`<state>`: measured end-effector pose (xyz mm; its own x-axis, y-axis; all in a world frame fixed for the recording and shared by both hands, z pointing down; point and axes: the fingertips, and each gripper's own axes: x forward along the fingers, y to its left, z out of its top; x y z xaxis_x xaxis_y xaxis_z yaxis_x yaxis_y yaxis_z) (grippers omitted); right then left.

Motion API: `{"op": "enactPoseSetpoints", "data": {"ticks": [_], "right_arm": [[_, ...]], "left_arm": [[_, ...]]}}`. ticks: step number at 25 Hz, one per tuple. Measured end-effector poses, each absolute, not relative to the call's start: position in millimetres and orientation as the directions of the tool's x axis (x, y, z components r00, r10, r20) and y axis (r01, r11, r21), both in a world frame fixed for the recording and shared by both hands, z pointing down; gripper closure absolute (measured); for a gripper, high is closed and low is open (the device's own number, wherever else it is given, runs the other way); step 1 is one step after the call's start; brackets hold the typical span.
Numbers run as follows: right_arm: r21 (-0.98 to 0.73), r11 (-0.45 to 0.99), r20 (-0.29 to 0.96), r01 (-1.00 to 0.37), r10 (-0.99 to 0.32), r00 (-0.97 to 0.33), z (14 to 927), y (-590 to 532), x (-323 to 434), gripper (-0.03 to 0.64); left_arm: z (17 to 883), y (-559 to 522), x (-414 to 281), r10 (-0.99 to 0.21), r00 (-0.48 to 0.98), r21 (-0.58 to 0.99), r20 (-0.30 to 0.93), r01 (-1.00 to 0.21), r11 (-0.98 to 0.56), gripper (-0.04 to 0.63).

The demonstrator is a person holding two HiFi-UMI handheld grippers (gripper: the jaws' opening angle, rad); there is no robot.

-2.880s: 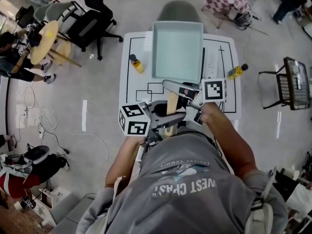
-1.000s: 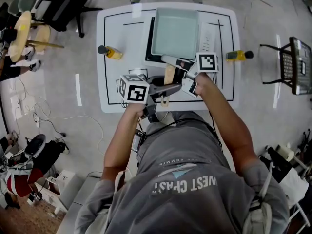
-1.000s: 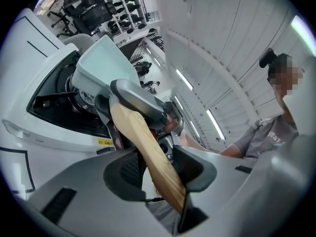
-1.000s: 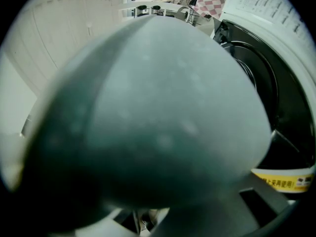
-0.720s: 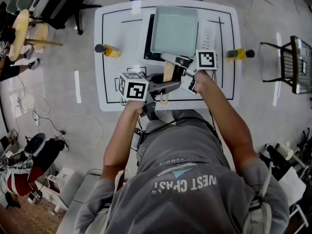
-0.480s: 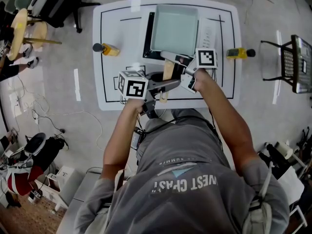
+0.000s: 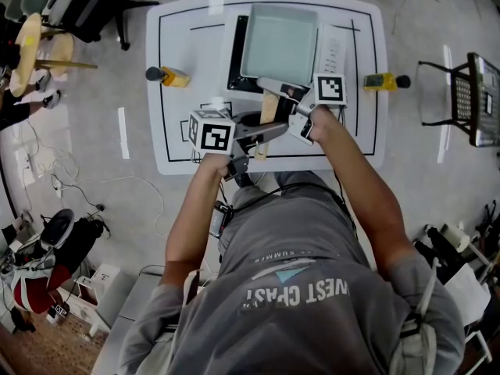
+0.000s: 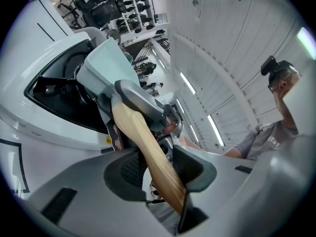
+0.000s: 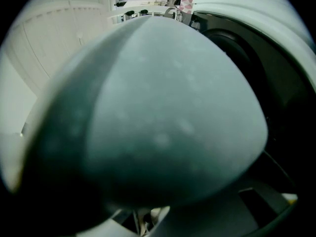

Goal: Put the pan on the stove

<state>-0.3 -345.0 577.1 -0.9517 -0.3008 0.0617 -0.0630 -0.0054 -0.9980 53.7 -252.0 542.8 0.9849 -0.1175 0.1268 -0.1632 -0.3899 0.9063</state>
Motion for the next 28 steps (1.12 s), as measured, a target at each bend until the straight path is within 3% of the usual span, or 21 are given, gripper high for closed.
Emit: {"op": "enactPoseSetpoints", "data": {"ticks": [6, 10, 22, 28], "right_arm": [[-0.998, -0.020, 0.069, -0.066, -0.310, -0.948, 579, -345, 3, 0.485], [-0.998, -0.015, 0.067, -0.066, -0.298, -0.952, 579, -344, -5, 0.447], [-0.995, -0.024, 0.101, -0.099, -0.341, -0.934, 577, -344, 8, 0.442], [-0.990, -0.010, 0.133, -0.138, -0.356, -0.925, 582, -342, 8, 0.431]], "left_arm": [[546, -252, 55, -0.133, 0.981, 0.905, 0.143, -0.184, -0.384, 0.440], [557, -253, 49, -0.151, 0.970, 0.894, 0.190, -0.234, -0.382, 0.448], [551, -249, 54, -0.177, 0.980, 0.922, 0.092, -0.151, -0.358, 0.446], [549, -252, 41, -0.213, 0.970, 0.902, 0.118, -0.195, -0.386, 0.386]]}}
